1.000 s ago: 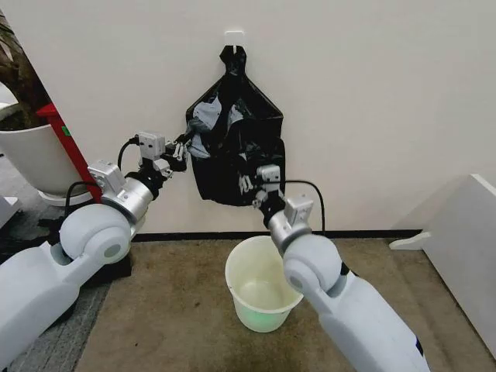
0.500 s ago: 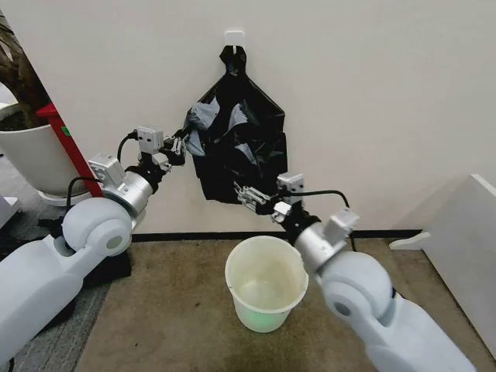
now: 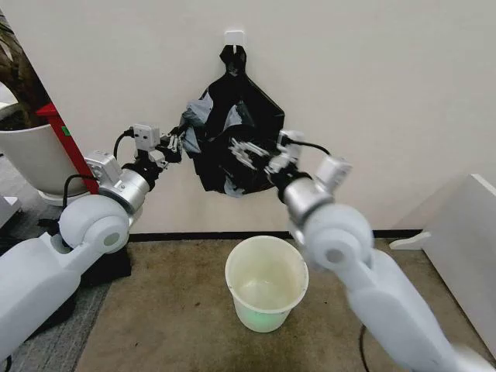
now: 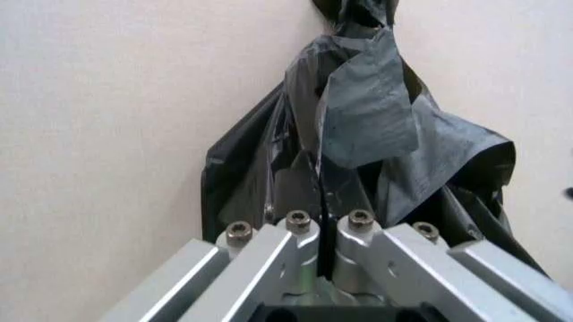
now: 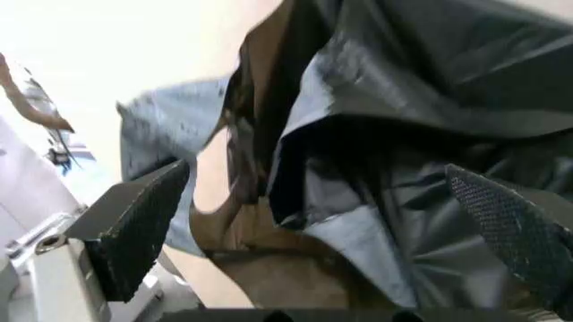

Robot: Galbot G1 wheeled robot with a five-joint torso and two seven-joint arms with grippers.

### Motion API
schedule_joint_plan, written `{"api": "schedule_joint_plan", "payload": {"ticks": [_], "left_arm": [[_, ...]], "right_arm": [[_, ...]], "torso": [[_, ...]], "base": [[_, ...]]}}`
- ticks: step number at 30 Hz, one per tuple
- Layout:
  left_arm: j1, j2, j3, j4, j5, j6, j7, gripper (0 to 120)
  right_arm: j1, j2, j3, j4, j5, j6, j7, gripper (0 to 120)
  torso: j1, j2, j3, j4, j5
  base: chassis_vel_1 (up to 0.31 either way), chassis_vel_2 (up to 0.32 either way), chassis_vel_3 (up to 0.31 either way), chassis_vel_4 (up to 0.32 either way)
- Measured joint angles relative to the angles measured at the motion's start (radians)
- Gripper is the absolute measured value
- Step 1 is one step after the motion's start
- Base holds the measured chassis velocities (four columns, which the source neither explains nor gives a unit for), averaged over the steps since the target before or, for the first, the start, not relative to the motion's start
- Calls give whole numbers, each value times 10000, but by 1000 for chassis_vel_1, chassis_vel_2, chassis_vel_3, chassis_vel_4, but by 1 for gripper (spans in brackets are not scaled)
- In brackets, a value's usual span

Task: Place the garbage bag over the trash bin.

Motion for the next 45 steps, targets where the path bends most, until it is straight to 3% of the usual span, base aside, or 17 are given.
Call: {"api": "schedule_joint_plan", "payload": {"ticks": [7, 15, 27, 40, 45], "left_arm": [[-21, -16, -20, 3, 0, -27, 42, 0], [21, -42, -41, -47, 8, -49, 89, 0], [31, -52, -76, -128, 50, -69, 115, 0], [59, 28, -202, -58, 54, -138, 126, 0], [36, 53, -247, 37, 48, -175, 119, 0]], "right_arm": [[450, 619, -547, -695, -471, -286, 750, 100], [934, 1252, -848, -1819, -2089, -606, 1006, 100], [1246, 1672, -989, -2366, -2020, -749, 1372, 91], [952, 1166, -577, -2425, -2068, -617, 1357, 39], [822, 969, -342, -2409, -2007, -581, 1328, 24]], "torso": [[0, 0, 0, -4, 1], [0, 0, -1, -4, 2], [0, 0, -1, -2, 3], [0, 0, -1, -3, 3], [0, 0, -1, -3, 3]], "base": [[0, 0, 0, 0], [0, 0, 0, 0], [0, 0, 0, 0], [0, 0, 0, 0], [0, 0, 0, 0]]}}
